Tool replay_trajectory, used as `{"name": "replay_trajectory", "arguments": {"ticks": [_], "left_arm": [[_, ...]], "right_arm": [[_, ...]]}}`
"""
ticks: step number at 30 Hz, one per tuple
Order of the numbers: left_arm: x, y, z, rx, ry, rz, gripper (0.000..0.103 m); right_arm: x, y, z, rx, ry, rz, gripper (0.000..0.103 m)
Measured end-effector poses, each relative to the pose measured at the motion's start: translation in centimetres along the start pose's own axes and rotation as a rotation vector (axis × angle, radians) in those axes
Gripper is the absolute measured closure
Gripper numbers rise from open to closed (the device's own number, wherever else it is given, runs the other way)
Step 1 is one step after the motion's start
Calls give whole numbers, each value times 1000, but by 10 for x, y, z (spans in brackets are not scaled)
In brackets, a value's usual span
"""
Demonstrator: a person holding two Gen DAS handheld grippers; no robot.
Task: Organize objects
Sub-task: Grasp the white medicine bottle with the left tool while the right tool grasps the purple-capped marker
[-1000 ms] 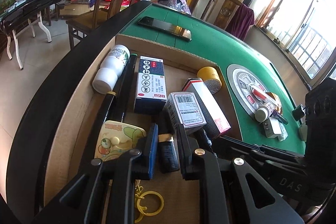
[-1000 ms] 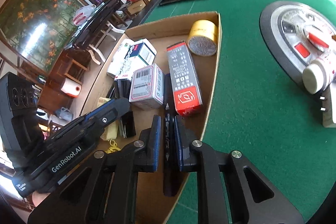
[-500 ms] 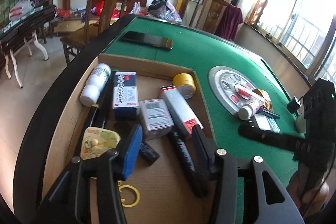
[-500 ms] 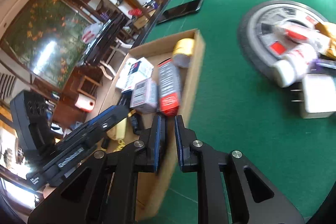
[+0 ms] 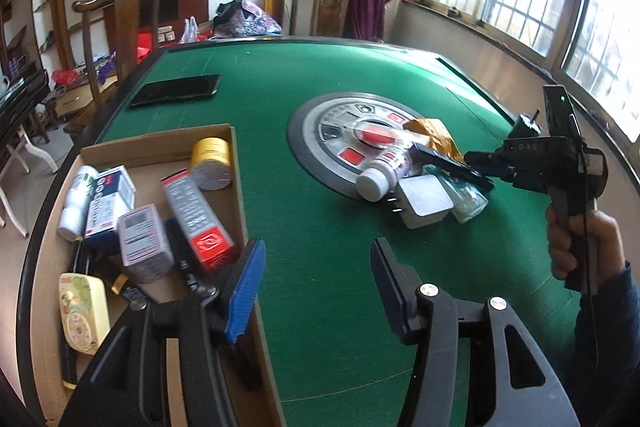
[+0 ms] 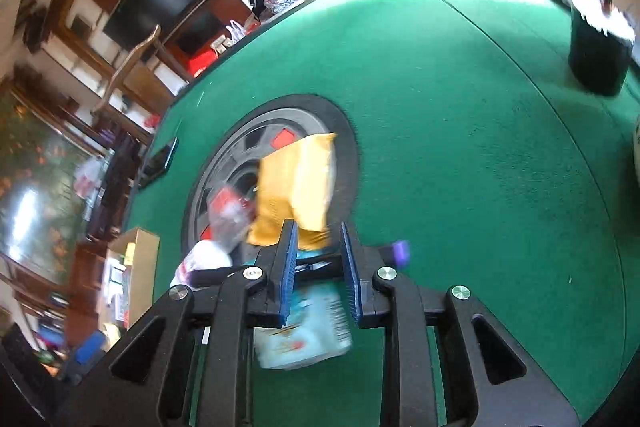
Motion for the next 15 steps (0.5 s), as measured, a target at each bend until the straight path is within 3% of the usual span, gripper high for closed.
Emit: {"name": "replay_trajectory", "arguments": {"ticks": [2,4,6,7,11,15], "left_arm": [[2,-7,1,18,7,2,48],[3,-12,3,30,6,1,48],[5,-14,4,33,12,8,48],[7,-16,5,32,17,13,48],[10,-18,10,20,15,12,48],[15,-20,15,15,27,13,48]], "right_arm": [[3,2,-7,1,82,33,82],[0,13,-23,7,170,171,81],[-5,30,-36,-41,207,240,81],[-8,38,-40,-82,192,230,81],[-10,55,-41,-200,110,106,59],[-4,68,-48,-272,85,60,59]]}}
Point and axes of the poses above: each gripper's, at about its wrist camera, not at the fingertips, and x roughly the way its jaws point, y to its left, z to its top, the point moved 3 cm from there along x, roughly the way its jaws point, and after that the axes turned 1 degree about -y, right-handed, at the moved point
